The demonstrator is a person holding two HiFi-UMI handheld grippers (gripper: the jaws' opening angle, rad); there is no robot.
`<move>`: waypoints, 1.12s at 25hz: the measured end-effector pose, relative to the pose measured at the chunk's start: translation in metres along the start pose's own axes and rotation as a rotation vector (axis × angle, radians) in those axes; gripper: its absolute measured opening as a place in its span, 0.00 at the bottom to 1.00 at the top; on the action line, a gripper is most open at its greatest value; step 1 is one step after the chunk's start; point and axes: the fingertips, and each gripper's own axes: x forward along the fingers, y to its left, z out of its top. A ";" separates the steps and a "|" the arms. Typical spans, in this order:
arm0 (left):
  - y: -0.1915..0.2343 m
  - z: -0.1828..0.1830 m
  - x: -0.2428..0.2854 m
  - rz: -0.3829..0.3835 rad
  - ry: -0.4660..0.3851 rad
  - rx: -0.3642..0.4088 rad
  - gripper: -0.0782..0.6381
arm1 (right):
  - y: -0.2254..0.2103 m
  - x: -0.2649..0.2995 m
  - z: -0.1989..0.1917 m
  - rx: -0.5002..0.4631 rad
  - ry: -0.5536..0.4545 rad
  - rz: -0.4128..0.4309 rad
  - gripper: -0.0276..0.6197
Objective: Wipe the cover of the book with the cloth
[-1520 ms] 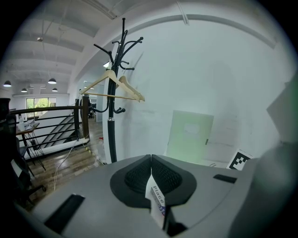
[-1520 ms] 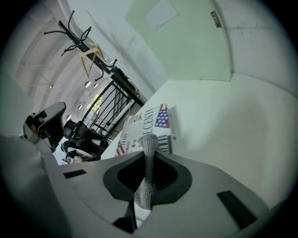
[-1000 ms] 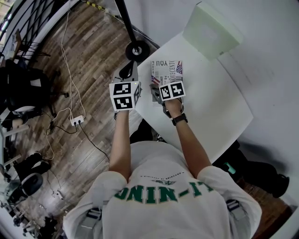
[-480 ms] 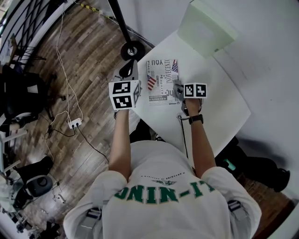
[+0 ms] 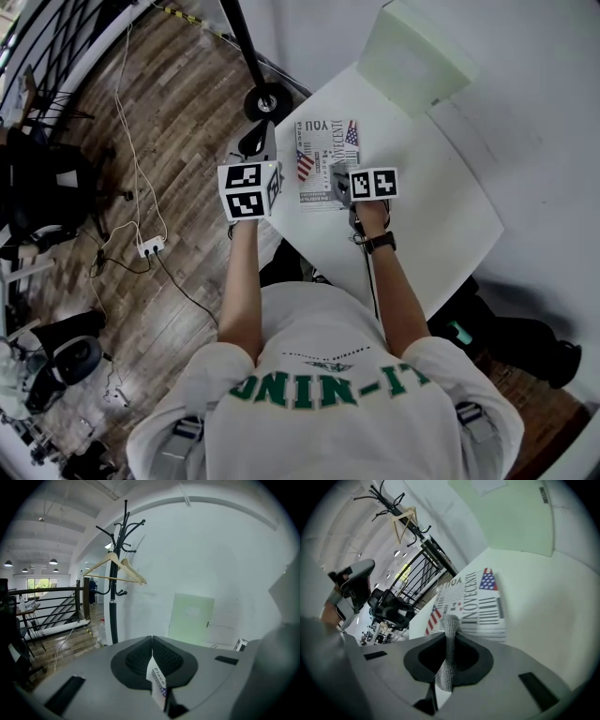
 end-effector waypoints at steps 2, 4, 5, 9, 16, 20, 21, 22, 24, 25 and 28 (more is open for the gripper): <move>-0.001 0.000 0.000 0.002 0.001 0.004 0.13 | 0.028 0.014 -0.007 -0.031 0.029 0.055 0.10; -0.001 -0.001 0.000 0.003 0.003 0.007 0.13 | 0.051 0.027 -0.013 -0.070 0.055 0.098 0.10; -0.002 -0.002 0.000 0.003 0.004 0.008 0.13 | 0.061 0.034 -0.015 -0.088 0.068 0.113 0.10; -0.003 -0.003 -0.001 0.004 0.008 0.011 0.13 | 0.084 0.057 -0.028 -0.139 0.121 0.140 0.10; -0.005 -0.003 -0.001 0.009 0.006 0.018 0.13 | 0.057 0.043 -0.029 -0.119 0.114 0.102 0.10; -0.004 -0.002 -0.001 0.006 0.005 0.013 0.13 | 0.018 0.015 -0.025 -0.062 0.069 0.039 0.10; -0.005 -0.001 -0.001 0.003 0.004 0.011 0.13 | 0.006 0.007 -0.023 -0.049 0.057 0.018 0.10; -0.006 -0.001 0.000 0.000 0.002 0.011 0.13 | -0.005 -0.001 -0.022 -0.034 0.045 -0.003 0.10; -0.011 0.000 0.001 -0.008 0.000 0.012 0.13 | -0.026 -0.015 -0.020 -0.002 0.018 -0.039 0.10; -0.013 0.000 0.001 -0.013 0.000 0.013 0.13 | -0.035 -0.021 -0.019 0.013 0.006 -0.054 0.10; -0.018 0.001 0.001 -0.024 0.000 0.018 0.13 | -0.053 -0.035 -0.018 0.043 -0.018 -0.088 0.10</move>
